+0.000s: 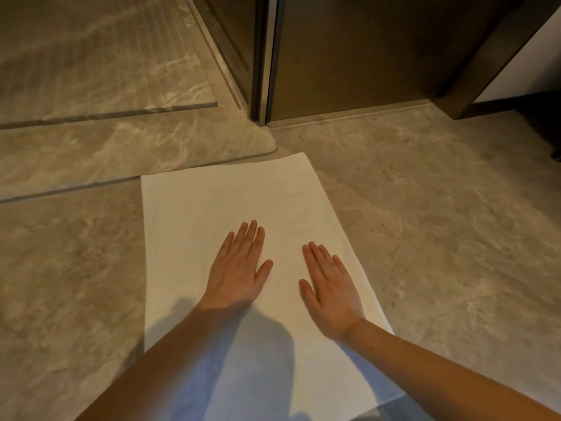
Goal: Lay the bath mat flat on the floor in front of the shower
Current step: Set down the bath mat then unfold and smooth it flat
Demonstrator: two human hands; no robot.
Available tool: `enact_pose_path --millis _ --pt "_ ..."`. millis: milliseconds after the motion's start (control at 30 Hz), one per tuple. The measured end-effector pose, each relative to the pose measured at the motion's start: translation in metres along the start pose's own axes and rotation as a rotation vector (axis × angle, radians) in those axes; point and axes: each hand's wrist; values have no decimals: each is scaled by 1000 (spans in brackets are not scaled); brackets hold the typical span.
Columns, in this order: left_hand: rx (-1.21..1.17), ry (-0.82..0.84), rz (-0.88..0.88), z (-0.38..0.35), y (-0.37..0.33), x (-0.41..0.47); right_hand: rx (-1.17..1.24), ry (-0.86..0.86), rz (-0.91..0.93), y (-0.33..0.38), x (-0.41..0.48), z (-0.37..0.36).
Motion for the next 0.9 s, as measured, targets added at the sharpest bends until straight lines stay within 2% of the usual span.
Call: enact_pose_path --millis 167,500,600,767,900 --pt "-15 -64 162 6 60 -58 -11 -12 24 -3 -1 1" --pt "22 2 123 15 73 -100 -31 9 25 15 -2 3" --pt "54 41 126 16 76 -118 -31 32 78 31 -7 -3" --pt "56 56 157 18 97 -143 19 40 47 63 -13 -16" --pt "65 67 192 17 128 -178 7 95 124 99 -13 -26"
Point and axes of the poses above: each hand's wrist, its own x-axis towards the middle knuckle, its own z-axis out of the back of the hand, y = z × x, and after that the axes turned 6 degrees about x, right-handed
